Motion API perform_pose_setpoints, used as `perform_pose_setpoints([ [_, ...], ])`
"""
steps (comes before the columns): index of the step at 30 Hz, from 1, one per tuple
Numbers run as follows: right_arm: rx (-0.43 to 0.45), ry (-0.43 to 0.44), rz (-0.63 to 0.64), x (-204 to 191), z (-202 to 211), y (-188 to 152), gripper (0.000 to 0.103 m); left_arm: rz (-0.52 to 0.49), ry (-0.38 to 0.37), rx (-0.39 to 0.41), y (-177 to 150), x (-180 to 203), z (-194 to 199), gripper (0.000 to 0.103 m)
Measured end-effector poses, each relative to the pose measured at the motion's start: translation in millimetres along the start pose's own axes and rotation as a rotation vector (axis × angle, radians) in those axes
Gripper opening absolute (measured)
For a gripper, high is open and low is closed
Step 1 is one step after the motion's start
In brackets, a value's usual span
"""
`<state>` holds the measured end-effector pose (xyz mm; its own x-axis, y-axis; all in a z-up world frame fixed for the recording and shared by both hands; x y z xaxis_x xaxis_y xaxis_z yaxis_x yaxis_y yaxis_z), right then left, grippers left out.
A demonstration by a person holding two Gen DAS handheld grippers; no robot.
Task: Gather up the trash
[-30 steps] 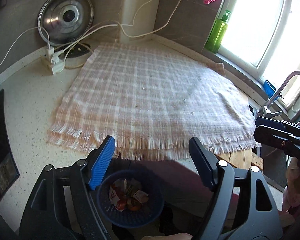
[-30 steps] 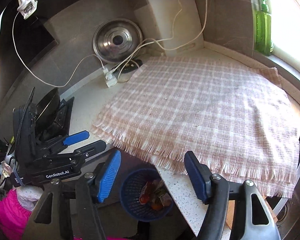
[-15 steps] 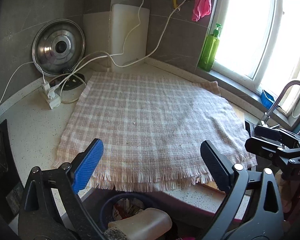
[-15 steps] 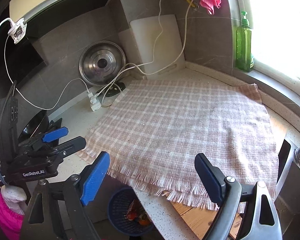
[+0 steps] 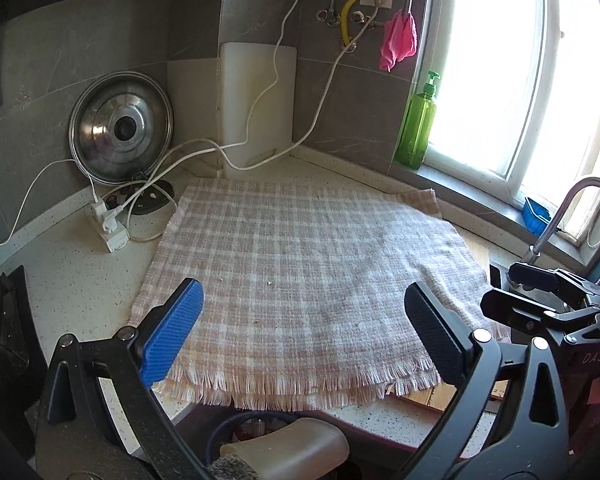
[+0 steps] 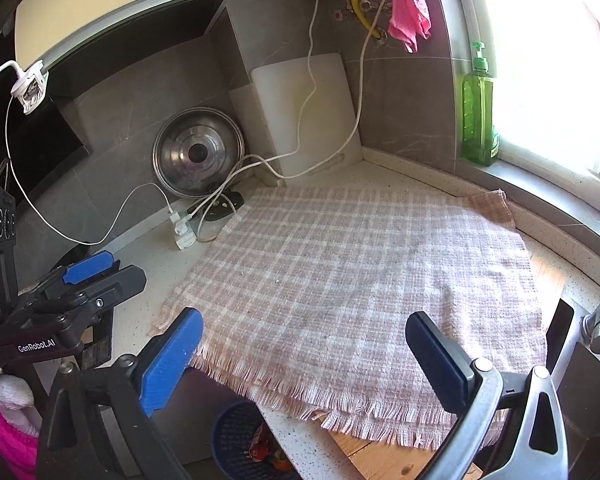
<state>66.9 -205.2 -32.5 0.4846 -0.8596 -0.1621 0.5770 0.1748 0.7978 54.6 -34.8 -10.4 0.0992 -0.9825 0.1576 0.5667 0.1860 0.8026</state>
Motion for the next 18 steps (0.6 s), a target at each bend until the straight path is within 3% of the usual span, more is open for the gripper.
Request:
perform_pose_setpoints([
  [18, 0.0, -0.002, -0.034, 2.6, -1.1, -4.0, 0.103, -0.007, 0.027, -0.023, -3.5, -4.5, -4.0, 0.102],
])
Point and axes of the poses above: each gripper's, at about its wrist camera, not at the fingertips, and z roughly against the way its jaws point, x to its right, y to its top, the point moved 4 cm from there along -z, roughly the way its jaws point
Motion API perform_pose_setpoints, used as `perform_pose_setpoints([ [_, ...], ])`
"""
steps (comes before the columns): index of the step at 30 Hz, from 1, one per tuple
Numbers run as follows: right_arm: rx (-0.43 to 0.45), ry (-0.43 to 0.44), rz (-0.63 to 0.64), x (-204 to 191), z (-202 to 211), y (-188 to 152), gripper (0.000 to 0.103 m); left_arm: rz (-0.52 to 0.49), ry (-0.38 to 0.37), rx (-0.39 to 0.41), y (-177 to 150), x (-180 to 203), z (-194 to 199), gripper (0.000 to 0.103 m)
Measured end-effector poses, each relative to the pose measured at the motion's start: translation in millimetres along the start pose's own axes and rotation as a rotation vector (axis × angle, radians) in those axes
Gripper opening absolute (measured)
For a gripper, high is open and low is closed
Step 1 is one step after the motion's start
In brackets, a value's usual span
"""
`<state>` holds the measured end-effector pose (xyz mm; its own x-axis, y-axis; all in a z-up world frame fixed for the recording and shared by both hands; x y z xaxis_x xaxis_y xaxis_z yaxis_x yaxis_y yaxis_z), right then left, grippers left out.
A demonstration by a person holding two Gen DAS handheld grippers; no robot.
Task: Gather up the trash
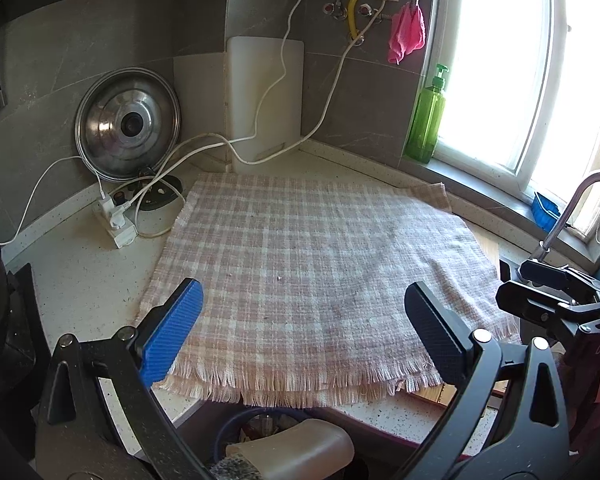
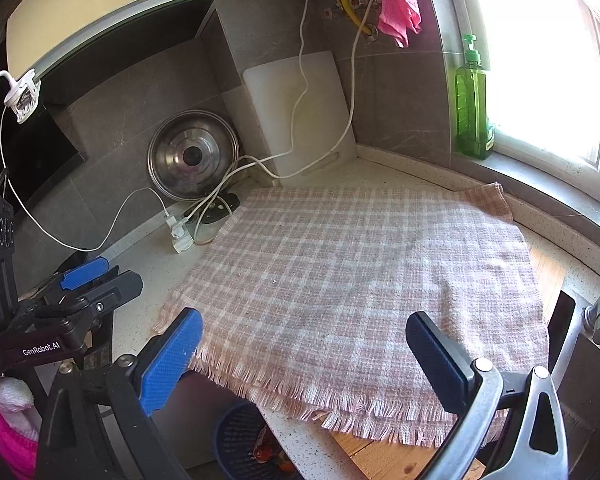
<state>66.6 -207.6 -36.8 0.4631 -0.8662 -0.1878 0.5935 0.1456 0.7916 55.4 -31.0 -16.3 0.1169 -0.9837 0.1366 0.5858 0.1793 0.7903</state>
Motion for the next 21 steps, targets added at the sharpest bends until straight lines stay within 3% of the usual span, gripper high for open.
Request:
perform_pose_setpoints([
  [21, -0.02, -0.005, -0.028, 5, -5, -5, 0.103, 0.001, 0.025, -0.001, -1, -11, -7, 0.102],
])
Point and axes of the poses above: each gripper's, at about its wrist camera, not at the fingertips, and z roughly against the way its jaws point, x to its right, y to its top, the point moved 4 cm from there along -z, roughly the way its jaws point
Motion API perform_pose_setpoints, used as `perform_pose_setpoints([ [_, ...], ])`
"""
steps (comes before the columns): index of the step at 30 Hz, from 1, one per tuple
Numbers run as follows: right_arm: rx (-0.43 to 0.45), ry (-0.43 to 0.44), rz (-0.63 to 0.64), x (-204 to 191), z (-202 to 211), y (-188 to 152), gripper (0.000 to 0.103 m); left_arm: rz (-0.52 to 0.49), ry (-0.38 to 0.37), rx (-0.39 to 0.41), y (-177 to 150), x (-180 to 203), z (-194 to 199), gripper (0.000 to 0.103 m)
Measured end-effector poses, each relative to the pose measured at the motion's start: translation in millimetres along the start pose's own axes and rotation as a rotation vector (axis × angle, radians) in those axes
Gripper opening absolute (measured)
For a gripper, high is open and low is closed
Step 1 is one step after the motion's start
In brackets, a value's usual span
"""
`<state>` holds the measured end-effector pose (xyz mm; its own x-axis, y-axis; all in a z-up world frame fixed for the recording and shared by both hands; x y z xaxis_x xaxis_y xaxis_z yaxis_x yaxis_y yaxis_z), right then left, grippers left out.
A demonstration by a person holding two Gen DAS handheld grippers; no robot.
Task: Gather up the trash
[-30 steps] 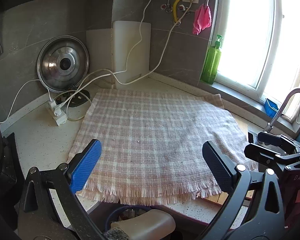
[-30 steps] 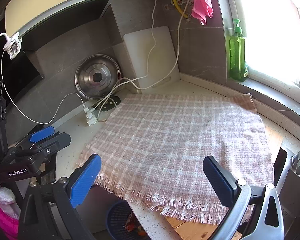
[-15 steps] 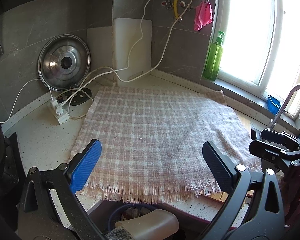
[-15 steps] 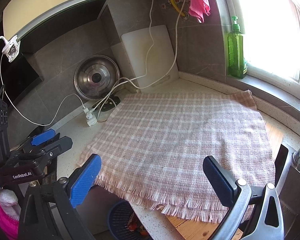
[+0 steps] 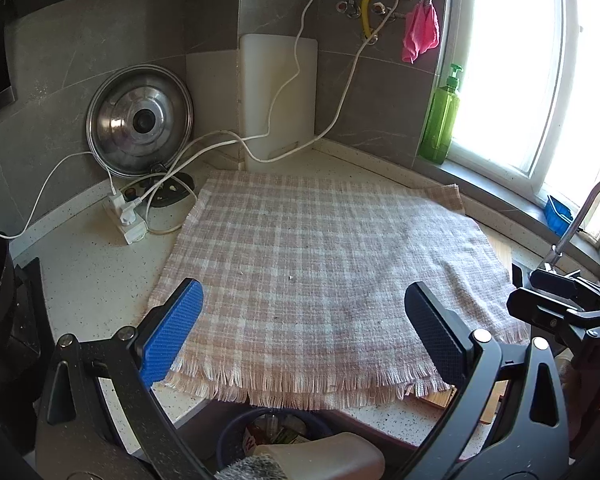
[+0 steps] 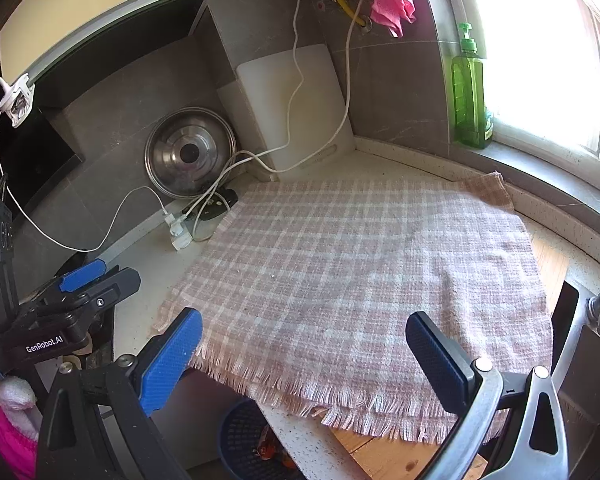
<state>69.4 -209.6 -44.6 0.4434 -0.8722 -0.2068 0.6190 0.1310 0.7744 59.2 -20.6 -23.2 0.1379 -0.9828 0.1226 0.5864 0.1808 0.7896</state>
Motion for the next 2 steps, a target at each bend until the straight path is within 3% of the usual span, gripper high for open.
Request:
perform_pose_setpoints([
  [2, -0.004, -0.004, -0.006, 2.0, -2.6, -0.6, 0.103, 0.008, -0.012, -0.008, -0.3, -0.2, -2.3, 0.102],
])
Point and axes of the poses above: each gripper's, at about its wrist camera, not at the fingertips, and z roughly against the way its jaws point, x to its right, y to its top, the point moved 4 cm from there along -z, roughly the way its jaws point
